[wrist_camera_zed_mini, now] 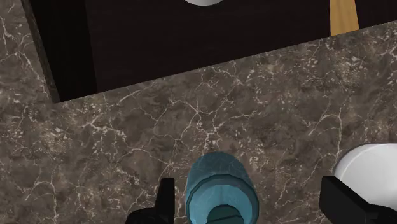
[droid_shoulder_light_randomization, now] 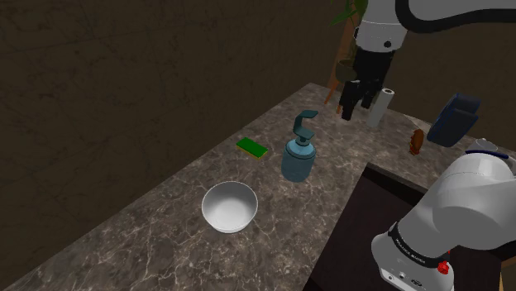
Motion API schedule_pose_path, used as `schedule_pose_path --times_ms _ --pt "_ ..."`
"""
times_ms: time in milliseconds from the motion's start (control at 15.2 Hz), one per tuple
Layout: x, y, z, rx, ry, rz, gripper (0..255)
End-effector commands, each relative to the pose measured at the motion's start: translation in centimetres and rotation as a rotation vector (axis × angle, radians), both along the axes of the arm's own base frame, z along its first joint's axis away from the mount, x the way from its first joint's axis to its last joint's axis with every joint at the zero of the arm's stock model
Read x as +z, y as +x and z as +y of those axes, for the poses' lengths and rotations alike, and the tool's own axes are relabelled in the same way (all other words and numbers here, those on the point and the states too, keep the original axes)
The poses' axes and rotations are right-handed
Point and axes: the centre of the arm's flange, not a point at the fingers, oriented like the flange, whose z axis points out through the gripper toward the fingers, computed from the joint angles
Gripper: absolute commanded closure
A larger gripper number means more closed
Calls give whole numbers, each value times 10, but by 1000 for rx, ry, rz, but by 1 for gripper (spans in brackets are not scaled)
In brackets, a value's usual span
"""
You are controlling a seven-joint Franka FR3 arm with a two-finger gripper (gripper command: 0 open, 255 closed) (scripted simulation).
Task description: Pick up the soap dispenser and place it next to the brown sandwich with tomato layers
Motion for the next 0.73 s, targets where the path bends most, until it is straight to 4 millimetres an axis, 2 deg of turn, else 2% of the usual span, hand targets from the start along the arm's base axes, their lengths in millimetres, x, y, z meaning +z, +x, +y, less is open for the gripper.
schedule_pose_path --times_ms 0,330,660 --pt "0 0 0 0 0 0 0" --pt "-54 10 -12 116 19 -165 0" --pt "-106 31 -21 233 39 -331 0"
